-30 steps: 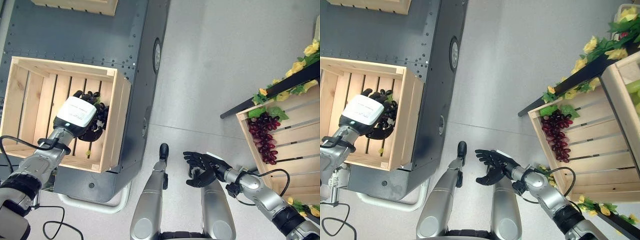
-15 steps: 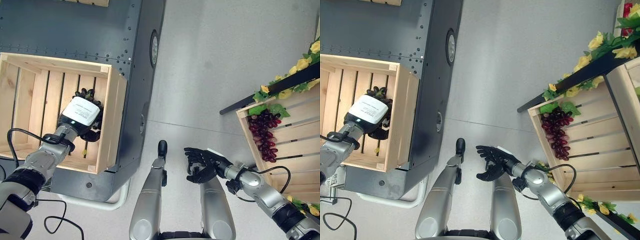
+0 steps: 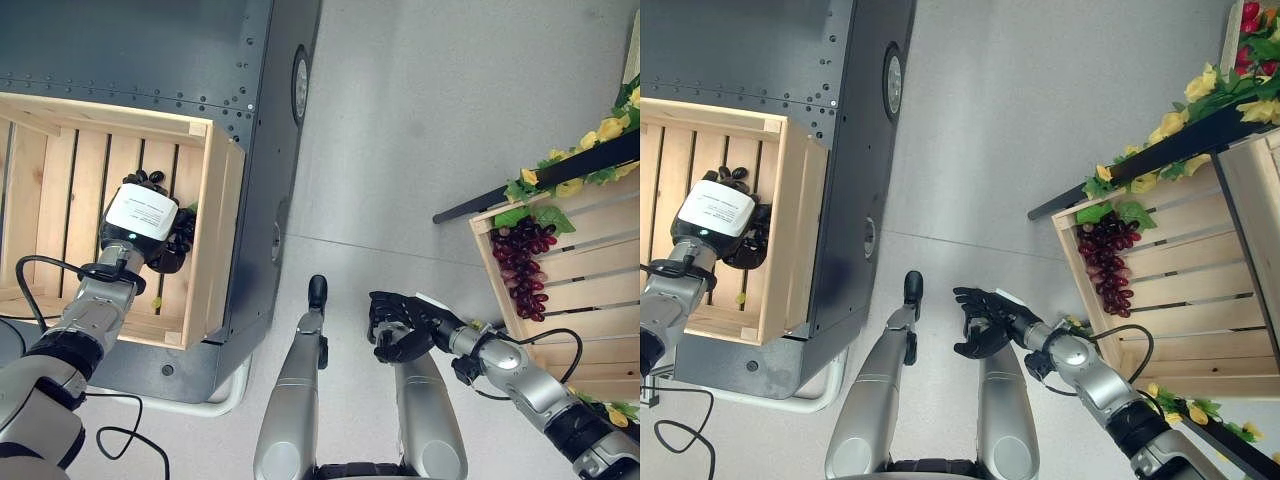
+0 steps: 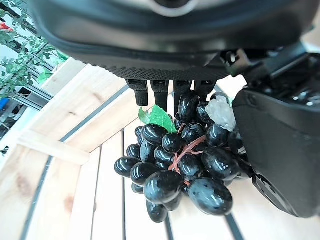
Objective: Pick up the fruits from the basket on one side to the basket on the other side
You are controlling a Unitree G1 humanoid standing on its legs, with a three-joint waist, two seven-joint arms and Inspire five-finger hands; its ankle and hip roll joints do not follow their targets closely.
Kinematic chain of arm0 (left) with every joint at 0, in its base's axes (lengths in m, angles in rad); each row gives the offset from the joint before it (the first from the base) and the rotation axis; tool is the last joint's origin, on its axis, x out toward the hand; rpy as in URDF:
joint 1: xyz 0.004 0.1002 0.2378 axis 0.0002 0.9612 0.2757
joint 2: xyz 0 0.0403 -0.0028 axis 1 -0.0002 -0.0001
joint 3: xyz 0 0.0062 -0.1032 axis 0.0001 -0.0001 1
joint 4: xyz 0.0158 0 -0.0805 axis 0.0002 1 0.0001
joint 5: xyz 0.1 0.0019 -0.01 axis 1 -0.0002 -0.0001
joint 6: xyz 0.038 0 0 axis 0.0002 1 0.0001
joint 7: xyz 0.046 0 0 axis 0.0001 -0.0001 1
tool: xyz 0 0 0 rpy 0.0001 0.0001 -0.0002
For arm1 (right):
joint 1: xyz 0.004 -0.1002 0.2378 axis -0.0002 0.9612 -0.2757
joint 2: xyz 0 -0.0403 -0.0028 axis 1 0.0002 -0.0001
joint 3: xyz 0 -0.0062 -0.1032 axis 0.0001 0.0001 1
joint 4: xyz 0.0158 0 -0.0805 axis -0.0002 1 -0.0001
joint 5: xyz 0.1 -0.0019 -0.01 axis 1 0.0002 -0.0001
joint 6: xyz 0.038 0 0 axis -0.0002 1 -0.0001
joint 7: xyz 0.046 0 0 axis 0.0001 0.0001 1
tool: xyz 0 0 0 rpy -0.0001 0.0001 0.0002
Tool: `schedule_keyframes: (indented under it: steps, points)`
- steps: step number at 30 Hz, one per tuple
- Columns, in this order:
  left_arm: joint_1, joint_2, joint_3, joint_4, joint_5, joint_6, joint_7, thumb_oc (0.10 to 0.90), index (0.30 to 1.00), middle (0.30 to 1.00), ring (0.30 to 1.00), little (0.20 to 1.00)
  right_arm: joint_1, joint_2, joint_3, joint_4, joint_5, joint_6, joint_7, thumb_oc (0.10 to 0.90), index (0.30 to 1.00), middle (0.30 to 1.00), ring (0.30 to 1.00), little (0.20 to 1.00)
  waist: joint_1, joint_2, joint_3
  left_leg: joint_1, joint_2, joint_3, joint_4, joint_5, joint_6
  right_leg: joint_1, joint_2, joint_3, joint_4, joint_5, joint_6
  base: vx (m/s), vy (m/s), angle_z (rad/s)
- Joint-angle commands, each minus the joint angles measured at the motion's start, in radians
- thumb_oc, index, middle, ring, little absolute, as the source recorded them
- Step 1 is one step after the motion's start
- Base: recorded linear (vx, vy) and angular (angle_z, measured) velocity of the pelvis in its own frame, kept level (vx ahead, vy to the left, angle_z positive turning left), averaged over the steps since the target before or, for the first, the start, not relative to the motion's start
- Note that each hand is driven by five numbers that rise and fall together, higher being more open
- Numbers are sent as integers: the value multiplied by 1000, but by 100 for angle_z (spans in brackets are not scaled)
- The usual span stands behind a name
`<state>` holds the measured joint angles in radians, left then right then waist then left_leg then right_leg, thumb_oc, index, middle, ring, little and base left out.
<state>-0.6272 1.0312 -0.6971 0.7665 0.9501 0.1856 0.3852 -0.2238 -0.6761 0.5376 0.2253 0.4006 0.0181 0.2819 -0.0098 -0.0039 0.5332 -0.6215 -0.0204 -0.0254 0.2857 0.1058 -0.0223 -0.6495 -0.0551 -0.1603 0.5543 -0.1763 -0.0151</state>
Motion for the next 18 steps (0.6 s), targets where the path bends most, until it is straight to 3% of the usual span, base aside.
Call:
schedule_keyframes:
  steps: [1, 12, 13, 14, 15, 16, 18]
  points:
    - [-27, 36, 107, 52, 26, 114, -9, 800, 900, 900, 900, 900, 32, 17, 26, -124, 45, -60, -33, 800, 900, 900, 900, 900, 3, -24, -13, -12, -42, 94, 111, -138, 13, 69, 51, -2, -95, 30, 28, 0, 0, 0]
    - [-81, -32, 49, 138, 65, 149, -152, 800, 900, 900, 900, 900, 3, 28, 27, -109, 46, -50, -53, 800, 900, 900, 900, 900, -10, -37, -13, 0, -45, 98, 91, -135, 19, 61, 51, 8, -114, 53, 38, -1, 12, 0]
    - [-84, -36, 49, 139, 66, 160, -156, 725, 787, 787, 787, 787, 2, 27, 25, -113, 46, -46, -52, 800, 900, 900, 900, 900, -12, -38, -13, 0, -45, 99, 87, -133, 19, 60, 51, 10, -119, 56, 39, 0, 0, 0]
    - [-89, -38, 44, 143, 66, 161, -159, 725, 787, 787, 787, 787, 3, 27, 28, -116, 44, -45, -55, 800, 900, 900, 900, 900, -13, -39, -13, -1, -45, 100, 88, -134, 21, 58, 51, 11, -119, 57, 40, 0, 0, 0]
    - [-93, -41, 43, 147, 68, 161, -164, 524, 486, 486, 486, 486, 4, 28, 29, -118, 42, -45, -58, 800, 900, 900, 900, 900, -13, -40, -13, -1, -45, 101, 88, -136, 22, 56, 51, 11, -119, 58, 40, 0, 0, 0]
    - [-99, -45, 40, 155, 61, 166, -176, 408, 312, 312, 312, 312, 3, 31, 29, -120, 40, -44, -65, 800, 900, 900, 900, 900, -14, -42, -13, 0, -45, 102, 83, -134, 25, 54, 51, 12, -123, 61, 41, 0, 0, 0]
    - [-93, -51, 43, 157, 68, 168, -180, 400, 300, 300, 300, 300, 3, 27, 29, -124, 41, -43, -71, 800, 900, 900, 900, 900, -15, -40, -13, 0, -48, 100, 79, -131, 23, 54, 52, 14, -128, 65, 43, 0, 0, 0]
